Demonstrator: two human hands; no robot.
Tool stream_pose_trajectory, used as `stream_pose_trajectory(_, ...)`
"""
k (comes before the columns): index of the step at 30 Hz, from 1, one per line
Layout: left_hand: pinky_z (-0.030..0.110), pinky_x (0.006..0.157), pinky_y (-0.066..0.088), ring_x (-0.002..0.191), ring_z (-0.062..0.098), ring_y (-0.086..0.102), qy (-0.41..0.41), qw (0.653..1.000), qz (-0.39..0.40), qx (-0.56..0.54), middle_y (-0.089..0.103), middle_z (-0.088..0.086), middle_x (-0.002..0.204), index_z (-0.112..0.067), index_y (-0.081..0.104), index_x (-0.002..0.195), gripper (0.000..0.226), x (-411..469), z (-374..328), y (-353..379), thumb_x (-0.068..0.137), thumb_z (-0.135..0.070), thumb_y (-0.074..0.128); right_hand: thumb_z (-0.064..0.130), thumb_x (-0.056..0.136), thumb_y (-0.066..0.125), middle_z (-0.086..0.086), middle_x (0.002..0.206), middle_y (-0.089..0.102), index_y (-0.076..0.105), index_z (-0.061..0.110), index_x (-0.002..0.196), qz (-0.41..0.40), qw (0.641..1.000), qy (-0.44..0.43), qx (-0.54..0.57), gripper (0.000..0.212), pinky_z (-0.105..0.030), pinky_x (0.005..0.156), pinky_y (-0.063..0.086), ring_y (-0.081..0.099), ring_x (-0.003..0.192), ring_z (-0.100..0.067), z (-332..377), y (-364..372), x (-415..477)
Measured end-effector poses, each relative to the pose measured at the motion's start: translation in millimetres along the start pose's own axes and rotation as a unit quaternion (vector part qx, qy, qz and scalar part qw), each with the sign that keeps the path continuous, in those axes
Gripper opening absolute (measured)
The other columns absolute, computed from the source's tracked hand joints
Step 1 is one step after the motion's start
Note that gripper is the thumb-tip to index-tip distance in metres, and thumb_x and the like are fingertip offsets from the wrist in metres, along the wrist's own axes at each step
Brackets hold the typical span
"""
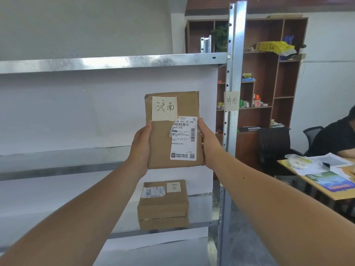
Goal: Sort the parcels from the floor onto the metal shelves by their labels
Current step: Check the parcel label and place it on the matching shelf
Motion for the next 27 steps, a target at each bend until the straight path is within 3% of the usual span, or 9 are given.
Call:
stream_pose_trajectory(3,0.062,0.098,0.061,0.113,0.032,0.077,-0.010,0.999,-0.014,0.027,0.077,0.007,0.130,-0.024,0.064,0.139,0.063,7.7,0.2,-9.0,0.098,-0.071,0.054,0.083,0.093,0.053,0.002,0.133,0.078,0.078,0.037,0.119,0.002,1.000,0.006,-0.008,0.059,-0.060,0.109,0.057,0.074,0.119,-0.028,-9.8,4.7,4.2)
stream_pose_trajectory(7,0.061,0.088,0.063,0.103,0.037,0.080,-0.065,0.997,-0.027,0.041,0.081,0.008,0.120,-0.023,0.069,0.128,0.063,23.6,-2.5,-20.9,0.093,-0.074,0.058,0.080,0.095,0.052,-0.002,0.135,0.076,0.072,0.031,0.136,0.011,1.000,0.026,0.001,0.067,-0.073,0.095,0.060,0.075,0.121,-0.039,-18.6,15.6,13.0)
stream_pose_trajectory(10,0.062,0.100,0.060,0.105,0.035,0.080,-0.105,0.994,-0.023,0.011,0.083,0.007,0.117,-0.025,0.077,0.120,0.061,35.8,-3.8,-27.7,0.089,-0.075,0.063,0.077,0.097,0.054,-0.006,0.135,0.076,0.074,0.031,0.130,0.004,1.000,0.025,0.001,0.059,-0.064,0.105,0.059,0.076,0.120,-0.037,-18.3,25.8,21.3)
stream_pose_trajectory(12,0.063,0.097,0.060,0.106,0.035,0.080,-0.135,0.991,0.001,-0.003,0.084,0.005,0.116,-0.030,0.081,0.119,0.065,43.0,-4.7,-31.5,0.084,-0.082,0.063,0.076,0.097,0.056,-0.006,0.131,0.077,0.074,0.031,0.129,-0.008,0.999,0.030,-0.008,0.057,-0.061,0.106,0.059,0.076,0.121,-0.037,-17.4,29.4,28.1)
stream_pose_trajectory(16,0.051,0.063,0.066,0.084,0.030,0.084,-0.176,0.984,0.021,-0.005,0.086,0.004,0.104,-0.033,0.081,0.110,0.070,54.3,-6.2,-44.4,0.084,-0.090,0.050,0.081,0.092,0.059,0.000,0.108,0.084,0.077,0.036,0.118,-0.032,0.998,0.051,-0.034,0.055,-0.043,0.064,0.067,0.083,0.093,-0.028,-20.1,36.1,35.7)
stream_pose_trajectory(19,0.041,0.061,0.063,0.072,0.019,0.083,-0.164,0.985,0.004,0.051,0.086,-0.003,0.088,-0.034,0.072,0.107,0.068,61.0,-4.9,-51.1,0.084,-0.092,0.046,0.090,0.090,0.047,0.001,0.087,0.087,0.077,0.034,0.121,-0.054,0.996,0.061,-0.035,0.071,-0.038,0.045,0.062,0.083,0.065,-0.021,-27.4,40.2,39.6)
stream_pose_trajectory(23,0.036,0.056,0.062,0.083,0.021,0.081,-0.181,0.981,0.008,0.072,0.086,0.001,0.091,-0.028,0.078,0.101,0.078,69.0,-2.4,-48.8,0.081,-0.095,0.043,0.100,0.085,0.029,0.003,0.086,0.087,0.080,0.036,0.115,-0.096,0.990,0.093,-0.048,0.087,-0.034,0.056,0.058,0.082,0.073,-0.021,-40.8,41.3,43.4)
stream_pose_trajectory(25,0.034,0.057,0.062,0.077,0.024,0.084,-0.187,0.980,0.033,0.061,0.086,0.002,0.096,-0.029,0.086,0.098,0.082,72.5,-0.8,-44.5,0.082,-0.096,0.041,0.100,0.085,0.028,0.001,0.098,0.083,0.078,0.036,0.112,-0.118,0.985,0.111,-0.052,0.086,-0.038,0.064,0.050,0.076,0.088,-0.024,-45.8,42.9,42.7)
stream_pose_trajectory(27,0.036,0.059,0.064,0.079,0.027,0.084,-0.189,0.980,0.039,0.052,0.086,0.004,0.101,-0.029,0.088,0.097,0.083,75.7,3.8,-42.4,0.082,-0.096,0.042,0.098,0.087,0.033,0.002,0.094,0.082,0.077,0.036,0.111,-0.133,0.983,0.121,-0.042,0.080,-0.036,0.060,0.050,0.076,0.083,-0.024,-46.5,46.1,40.1)
Point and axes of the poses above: each hand's wrist, its own x-axis towards the middle knuckle, its own y-axis out of the palm, z = x × y, the point moved 2 cm from there along x, towards the middle knuckle
